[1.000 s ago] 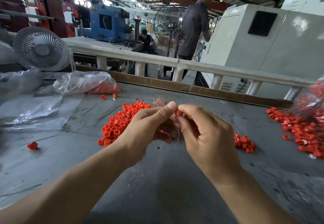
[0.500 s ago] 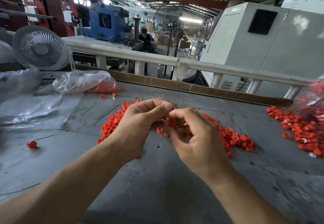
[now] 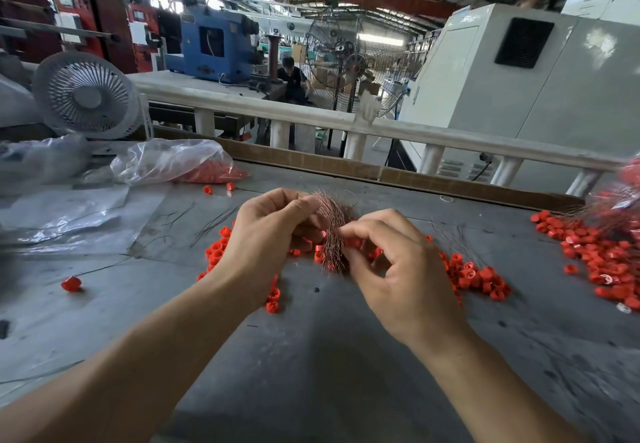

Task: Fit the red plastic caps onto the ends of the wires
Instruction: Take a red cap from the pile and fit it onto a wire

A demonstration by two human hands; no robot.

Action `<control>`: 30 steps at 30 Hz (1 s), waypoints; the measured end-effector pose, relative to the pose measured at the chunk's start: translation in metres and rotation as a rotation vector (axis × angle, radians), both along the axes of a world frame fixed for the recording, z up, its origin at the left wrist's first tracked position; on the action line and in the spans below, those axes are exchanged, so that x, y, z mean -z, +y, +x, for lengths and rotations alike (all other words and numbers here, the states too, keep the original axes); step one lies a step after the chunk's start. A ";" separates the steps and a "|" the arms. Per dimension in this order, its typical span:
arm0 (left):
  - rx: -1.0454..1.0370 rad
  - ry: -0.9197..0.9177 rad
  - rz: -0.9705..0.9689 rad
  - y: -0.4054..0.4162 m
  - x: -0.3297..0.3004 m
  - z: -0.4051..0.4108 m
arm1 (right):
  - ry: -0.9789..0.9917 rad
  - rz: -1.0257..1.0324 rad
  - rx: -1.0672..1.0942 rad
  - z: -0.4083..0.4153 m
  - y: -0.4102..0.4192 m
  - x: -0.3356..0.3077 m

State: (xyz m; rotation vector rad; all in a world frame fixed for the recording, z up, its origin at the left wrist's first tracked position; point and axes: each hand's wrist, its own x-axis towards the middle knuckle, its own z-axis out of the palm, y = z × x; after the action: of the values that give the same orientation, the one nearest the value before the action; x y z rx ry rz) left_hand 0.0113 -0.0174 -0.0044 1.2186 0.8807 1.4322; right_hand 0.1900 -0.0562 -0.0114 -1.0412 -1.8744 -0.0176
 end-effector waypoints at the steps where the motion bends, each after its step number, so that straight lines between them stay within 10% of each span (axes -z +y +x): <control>1: -0.020 0.027 -0.005 0.000 -0.001 -0.001 | -0.011 -0.001 0.018 0.002 0.000 0.000; 18: -0.190 0.259 -0.046 0.007 0.000 -0.012 | -0.160 -0.060 0.112 0.017 0.007 0.002; 30: -0.285 0.528 0.042 0.013 0.007 -0.015 | 0.035 -0.396 0.905 0.105 0.029 -0.003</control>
State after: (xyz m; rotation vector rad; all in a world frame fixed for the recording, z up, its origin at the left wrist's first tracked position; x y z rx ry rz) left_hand -0.0033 -0.0043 -0.0114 1.5871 1.4350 1.3699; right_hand 0.2952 -0.0271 -0.0083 -2.0726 -1.2537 -0.1582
